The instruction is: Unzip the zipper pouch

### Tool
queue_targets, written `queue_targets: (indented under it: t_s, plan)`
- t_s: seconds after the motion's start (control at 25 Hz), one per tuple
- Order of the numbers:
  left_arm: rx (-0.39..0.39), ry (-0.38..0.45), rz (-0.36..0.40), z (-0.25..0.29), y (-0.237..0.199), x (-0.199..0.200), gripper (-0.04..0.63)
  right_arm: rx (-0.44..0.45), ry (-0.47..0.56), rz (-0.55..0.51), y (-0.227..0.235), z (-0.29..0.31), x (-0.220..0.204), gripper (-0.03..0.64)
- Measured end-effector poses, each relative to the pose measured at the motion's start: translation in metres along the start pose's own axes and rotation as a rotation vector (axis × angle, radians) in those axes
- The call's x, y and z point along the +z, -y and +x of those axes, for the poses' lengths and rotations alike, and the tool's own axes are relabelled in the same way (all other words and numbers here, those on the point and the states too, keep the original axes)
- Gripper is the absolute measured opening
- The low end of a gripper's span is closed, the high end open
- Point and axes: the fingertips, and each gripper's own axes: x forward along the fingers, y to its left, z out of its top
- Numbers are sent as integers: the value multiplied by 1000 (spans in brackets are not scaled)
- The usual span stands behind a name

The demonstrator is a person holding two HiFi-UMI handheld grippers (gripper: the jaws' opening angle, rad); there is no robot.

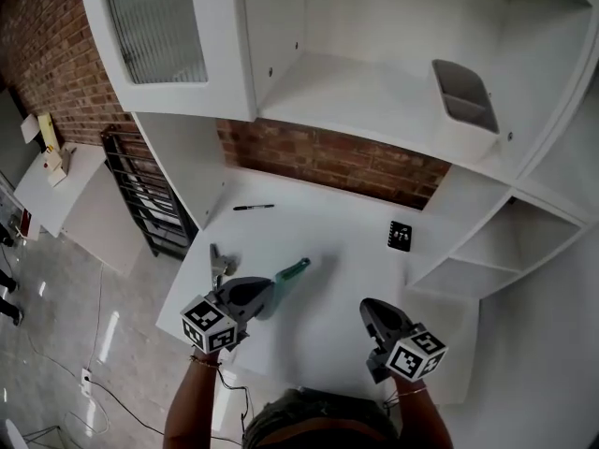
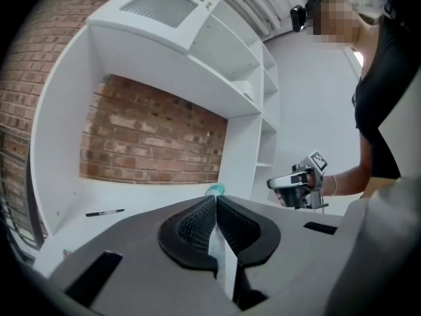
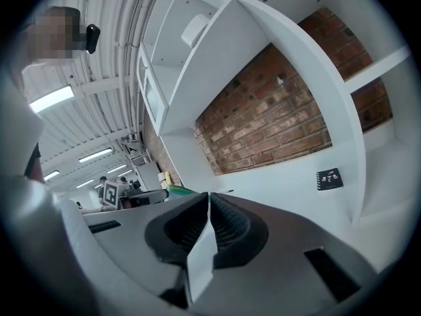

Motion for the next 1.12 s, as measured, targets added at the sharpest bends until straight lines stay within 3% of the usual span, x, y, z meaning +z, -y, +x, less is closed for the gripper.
queue_targets:
  t_s: [0.28,0.48,0.72,1.12]
  plan:
    - [10,-83,130,54,-38,3,6,-44,13,36,30,-7,0,9]
    - [1,-74,144,82,-48,7,6,-76,14,47,48,-10,3,9]
    - [-85,-58,5,96,-28,-17,8,-93,9,67,58,-8,-2,9]
    - [-28,-98,-155,71,-2,-74,8,-97,-22,56,53,-3,-12,9]
